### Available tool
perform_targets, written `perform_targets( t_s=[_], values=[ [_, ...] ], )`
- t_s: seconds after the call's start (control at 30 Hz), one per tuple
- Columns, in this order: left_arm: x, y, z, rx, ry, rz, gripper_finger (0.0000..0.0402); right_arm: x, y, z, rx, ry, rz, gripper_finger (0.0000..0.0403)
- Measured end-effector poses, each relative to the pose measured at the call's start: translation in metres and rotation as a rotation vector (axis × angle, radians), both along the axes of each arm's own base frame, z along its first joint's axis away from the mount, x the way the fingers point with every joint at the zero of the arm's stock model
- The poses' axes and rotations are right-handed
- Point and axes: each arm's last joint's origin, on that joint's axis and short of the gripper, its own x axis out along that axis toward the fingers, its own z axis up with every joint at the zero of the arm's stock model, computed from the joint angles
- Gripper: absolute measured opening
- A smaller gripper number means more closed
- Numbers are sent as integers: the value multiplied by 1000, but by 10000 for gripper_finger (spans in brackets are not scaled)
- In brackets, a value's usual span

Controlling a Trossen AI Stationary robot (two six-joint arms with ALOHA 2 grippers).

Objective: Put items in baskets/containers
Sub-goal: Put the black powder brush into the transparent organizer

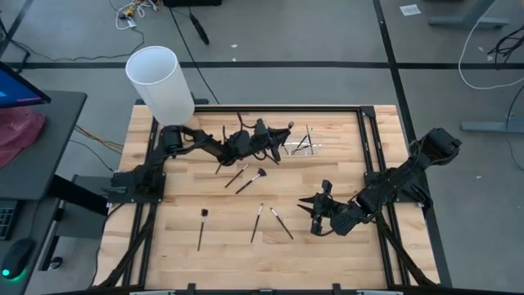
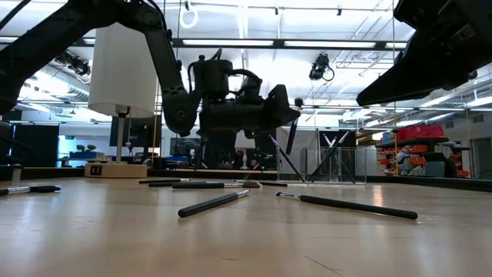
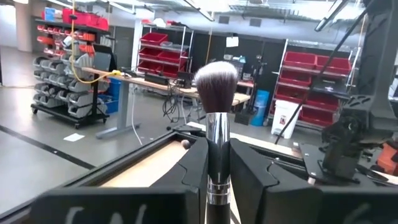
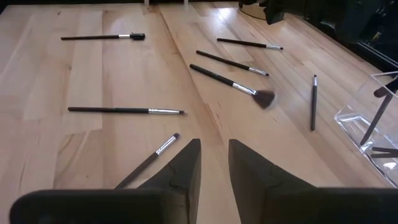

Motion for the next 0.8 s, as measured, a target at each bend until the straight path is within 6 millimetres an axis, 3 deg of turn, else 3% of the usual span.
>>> perform_targets(
  t_s=[0.8],
  values=[
    [2, -2, -7, -53, 62, -10, 70, 0, 0, 0, -2, 2, 0, 84]
  ],
)
